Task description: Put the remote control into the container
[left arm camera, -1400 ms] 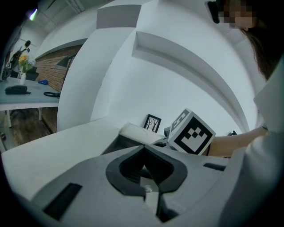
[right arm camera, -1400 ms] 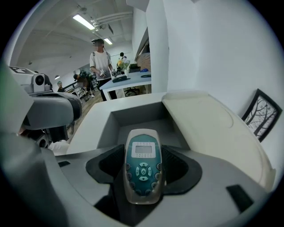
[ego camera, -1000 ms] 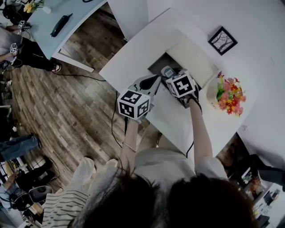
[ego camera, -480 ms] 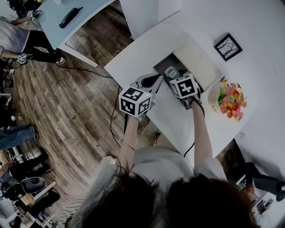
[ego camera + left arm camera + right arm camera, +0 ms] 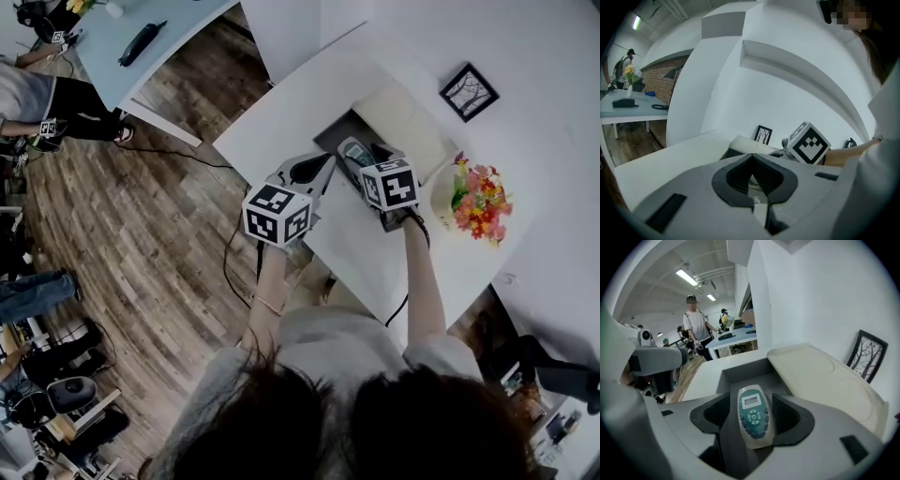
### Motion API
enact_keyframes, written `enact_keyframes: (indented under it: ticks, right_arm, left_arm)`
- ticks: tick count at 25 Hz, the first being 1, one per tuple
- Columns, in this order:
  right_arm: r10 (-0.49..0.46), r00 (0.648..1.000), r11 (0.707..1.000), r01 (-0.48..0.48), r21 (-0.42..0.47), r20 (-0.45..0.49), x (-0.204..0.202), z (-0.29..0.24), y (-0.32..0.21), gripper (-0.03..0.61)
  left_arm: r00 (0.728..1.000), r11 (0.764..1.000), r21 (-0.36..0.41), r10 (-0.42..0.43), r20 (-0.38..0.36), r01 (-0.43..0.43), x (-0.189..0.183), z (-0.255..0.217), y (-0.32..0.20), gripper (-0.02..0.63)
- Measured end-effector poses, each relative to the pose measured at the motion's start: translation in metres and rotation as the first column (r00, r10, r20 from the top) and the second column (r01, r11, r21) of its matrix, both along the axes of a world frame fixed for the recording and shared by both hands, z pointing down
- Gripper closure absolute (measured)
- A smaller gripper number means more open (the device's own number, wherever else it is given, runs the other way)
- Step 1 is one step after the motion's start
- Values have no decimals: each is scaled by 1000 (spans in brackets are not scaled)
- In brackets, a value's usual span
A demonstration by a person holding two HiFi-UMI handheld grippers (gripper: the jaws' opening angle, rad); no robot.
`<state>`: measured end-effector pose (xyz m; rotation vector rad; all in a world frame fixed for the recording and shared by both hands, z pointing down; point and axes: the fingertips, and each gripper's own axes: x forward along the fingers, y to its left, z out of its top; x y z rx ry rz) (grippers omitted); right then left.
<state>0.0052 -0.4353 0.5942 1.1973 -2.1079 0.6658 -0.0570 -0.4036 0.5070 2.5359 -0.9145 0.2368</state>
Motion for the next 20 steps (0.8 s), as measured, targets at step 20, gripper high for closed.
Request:
enact_keyframes:
  ticks: [20]
  right_arm:
    - [28,967,967,-90,237,252,-6,-120,34,443]
  left_arm:
    - [999,991,125,46,-10,-44,6,-56,25,611]
